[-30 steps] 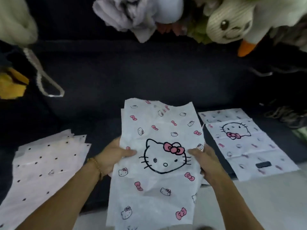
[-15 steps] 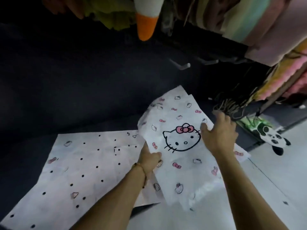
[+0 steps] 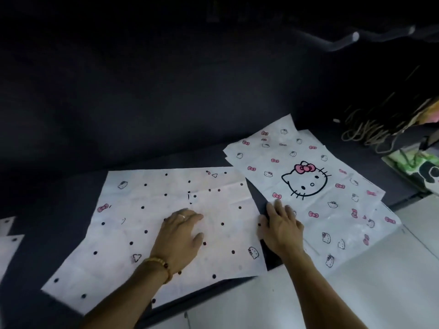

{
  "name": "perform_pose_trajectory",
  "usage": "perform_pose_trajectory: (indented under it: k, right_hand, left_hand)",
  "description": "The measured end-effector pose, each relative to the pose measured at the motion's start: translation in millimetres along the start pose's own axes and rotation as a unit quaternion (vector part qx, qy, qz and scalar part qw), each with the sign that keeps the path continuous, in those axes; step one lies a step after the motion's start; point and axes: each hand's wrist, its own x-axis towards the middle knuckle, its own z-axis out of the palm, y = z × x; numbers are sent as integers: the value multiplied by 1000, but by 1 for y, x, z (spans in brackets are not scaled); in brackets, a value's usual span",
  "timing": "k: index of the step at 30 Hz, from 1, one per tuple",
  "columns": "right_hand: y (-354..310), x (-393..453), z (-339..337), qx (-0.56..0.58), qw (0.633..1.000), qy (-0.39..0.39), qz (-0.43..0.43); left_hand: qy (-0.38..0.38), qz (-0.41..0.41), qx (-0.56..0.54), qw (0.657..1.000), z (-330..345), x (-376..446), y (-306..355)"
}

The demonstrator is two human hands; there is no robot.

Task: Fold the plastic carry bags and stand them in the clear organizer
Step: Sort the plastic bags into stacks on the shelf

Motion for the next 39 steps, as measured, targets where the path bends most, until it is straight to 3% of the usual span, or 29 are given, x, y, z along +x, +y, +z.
perform_pose_trajectory:
  k: [3,6,8,11,13,16,19,23,28,29,33,36,39]
  right_hand:
    - [-23,-8,-1,42,999,31,6]
    - [-57,-26,6,83,996,-24,28]
    - [-73,-39,11,52,997,-39,44]
    - [-86,-52,10,16,999,-28,24]
    - [-93,-61,11,-1,1000,-21,9]
    - [-103,-79,14,6,1000,10,-13]
    - [-116,-97,28,46,998,-43,-23]
    - [-124,-104,33,55,997,-61,-17]
    - [-140,-120,31,26,992,81,-99]
    - [-148,-129,33,34,990,72,-119]
    - [-177,-158,54,-35,984,-87,-150]
    - [-177,-160,55,-27,982,-57,-177]
    - [-175,-156,46,85,986,-24,-144]
  left_hand:
    - [-32,-55,129,990,-20,-25,-35]
    - [-106,-92,154,978,-30,-50,-62]
    - [-120,-90,155,976,-34,-65,-70]
    - [-92,-92,144,981,-40,-84,-72]
    - [-34,-106,126,986,-45,-95,-70]
    - [72,-222,110,966,-59,-106,-79]
    - [32,-356,100,929,-76,-112,-99]
    - [-21,-373,85,924,-84,-118,-109]
    - [-21,-343,88,935,-87,-127,-110]
    - [-13,-330,76,941,-87,-131,-110]
    - [3,-293,-52,955,-85,-146,-115]
    - [52,-345,-204,915,-89,-155,-120]
    - [-18,-377,-363,852,-94,-170,-122]
